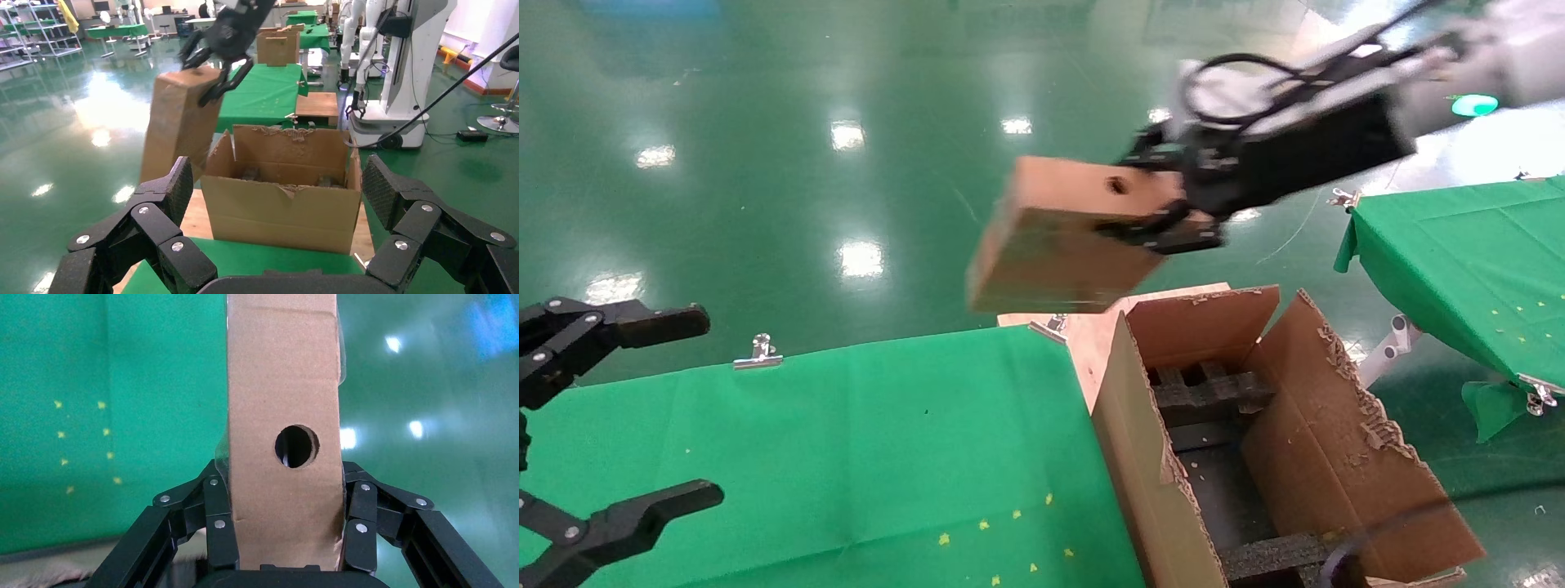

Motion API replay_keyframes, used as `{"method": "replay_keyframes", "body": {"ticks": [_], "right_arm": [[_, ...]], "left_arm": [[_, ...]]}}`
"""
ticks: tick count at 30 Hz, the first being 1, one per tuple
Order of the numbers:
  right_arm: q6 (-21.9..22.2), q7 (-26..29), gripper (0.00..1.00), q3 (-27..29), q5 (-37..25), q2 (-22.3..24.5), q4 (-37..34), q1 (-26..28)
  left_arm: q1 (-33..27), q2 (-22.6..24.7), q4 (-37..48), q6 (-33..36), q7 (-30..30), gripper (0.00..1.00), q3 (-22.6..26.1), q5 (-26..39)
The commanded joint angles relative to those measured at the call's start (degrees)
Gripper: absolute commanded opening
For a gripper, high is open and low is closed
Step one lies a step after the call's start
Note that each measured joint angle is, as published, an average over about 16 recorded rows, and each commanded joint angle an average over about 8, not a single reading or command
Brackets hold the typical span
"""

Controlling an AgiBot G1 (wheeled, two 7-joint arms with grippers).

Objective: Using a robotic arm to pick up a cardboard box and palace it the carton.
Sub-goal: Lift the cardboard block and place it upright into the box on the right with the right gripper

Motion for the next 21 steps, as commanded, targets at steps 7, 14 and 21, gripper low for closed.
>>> {"method": "replay_keyframes", "body": {"ticks": [7, 14, 21], "right_arm": [[0.0, 1.3, 0.0, -7.8, 3.1, 9.9, 0.7, 2.6], [0.2, 3.3, 0.0, -14.4, 4.2, 18.6, 3.5, 4.3], [0.7, 6.8, 0.0, -19.6, 4.6, 26.0, 7.6, 4.7]], "left_arm": [[0.0, 0.0, 0.0, 0.0, 0.0, 1.0, 0.0, 0.0], [0.0, 0.0, 0.0, 0.0, 0.0, 1.0, 0.0, 0.0], [0.0, 0.0, 0.0, 0.0, 0.0, 1.0, 0.0, 0.0]]}}
